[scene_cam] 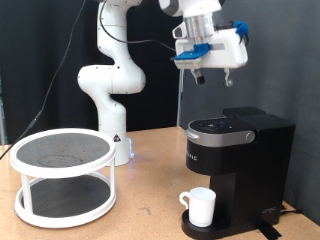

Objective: Make a cup of coffee with the keurig machine

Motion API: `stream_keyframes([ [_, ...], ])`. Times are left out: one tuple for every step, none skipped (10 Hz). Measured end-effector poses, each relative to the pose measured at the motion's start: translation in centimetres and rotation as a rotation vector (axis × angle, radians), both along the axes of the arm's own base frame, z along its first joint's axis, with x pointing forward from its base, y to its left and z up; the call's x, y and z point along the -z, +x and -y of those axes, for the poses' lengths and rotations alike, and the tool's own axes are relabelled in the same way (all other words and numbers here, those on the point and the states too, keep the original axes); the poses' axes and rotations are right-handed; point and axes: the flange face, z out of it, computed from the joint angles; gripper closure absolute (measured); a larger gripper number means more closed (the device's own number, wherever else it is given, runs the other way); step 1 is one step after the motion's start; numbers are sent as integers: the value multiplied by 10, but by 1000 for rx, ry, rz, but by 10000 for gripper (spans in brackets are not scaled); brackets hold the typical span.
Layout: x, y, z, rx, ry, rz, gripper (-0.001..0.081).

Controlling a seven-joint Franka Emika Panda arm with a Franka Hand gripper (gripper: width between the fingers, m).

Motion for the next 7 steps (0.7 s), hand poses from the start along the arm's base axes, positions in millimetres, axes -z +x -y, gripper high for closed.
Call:
stream_keyframes([
  [7, -1, -1, -6, -10, -11, 72],
  [13, -3, -2, -7, -14, -17, 170],
  [18, -3, -2, -6, -16, -17, 170],
  [22, -3, -2, -1, -17, -4, 353],
  [24, -1, -1, 10, -18, 9, 489],
  [27, 1, 0, 27, -23, 16, 489],
  [31, 3, 1, 39, -29, 14, 690],
])
